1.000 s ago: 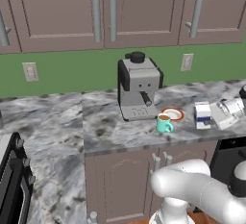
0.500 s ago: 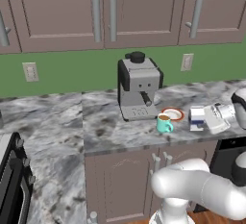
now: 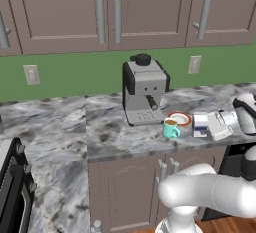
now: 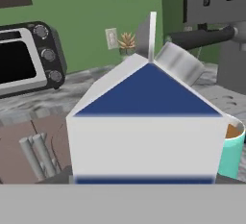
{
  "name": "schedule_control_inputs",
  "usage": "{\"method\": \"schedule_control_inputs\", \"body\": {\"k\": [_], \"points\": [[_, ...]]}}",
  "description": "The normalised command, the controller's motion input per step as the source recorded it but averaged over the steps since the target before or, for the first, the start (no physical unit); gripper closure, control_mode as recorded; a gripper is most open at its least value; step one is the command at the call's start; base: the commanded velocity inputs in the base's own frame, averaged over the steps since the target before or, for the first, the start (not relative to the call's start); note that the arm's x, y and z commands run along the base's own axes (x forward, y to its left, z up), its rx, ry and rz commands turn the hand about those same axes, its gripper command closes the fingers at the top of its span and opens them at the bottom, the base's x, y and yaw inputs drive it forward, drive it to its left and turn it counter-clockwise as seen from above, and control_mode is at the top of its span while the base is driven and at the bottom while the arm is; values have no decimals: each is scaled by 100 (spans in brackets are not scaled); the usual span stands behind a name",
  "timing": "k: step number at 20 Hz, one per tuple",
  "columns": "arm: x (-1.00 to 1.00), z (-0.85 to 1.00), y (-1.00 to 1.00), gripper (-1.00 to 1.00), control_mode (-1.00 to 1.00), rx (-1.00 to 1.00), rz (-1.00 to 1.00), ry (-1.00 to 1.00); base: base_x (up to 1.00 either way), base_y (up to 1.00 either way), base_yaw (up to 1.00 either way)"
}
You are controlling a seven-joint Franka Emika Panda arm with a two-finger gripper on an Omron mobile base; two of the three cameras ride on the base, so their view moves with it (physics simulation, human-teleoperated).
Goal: Take a sugar cube from the saucer and place it inside the coffee. Then, grab milk from the fridge and place it next to the coffee on the counter to sweeten the coffee.
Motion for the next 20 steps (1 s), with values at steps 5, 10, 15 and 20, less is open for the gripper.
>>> {"method": "schedule_control_inputs", "body": {"k": [5, 10, 15, 20], "points": [[31, -28, -10, 100, -100, 2, 0, 0, 0, 0, 0], [42, -30, -14, 100, -100, 1, 0, 0, 0, 0, 0], [33, -23, -11, 100, -100, 0, 0, 0, 0, 0, 0], [16, -33, -9, 100, -100, 1, 0, 0, 0, 0, 0]]}}
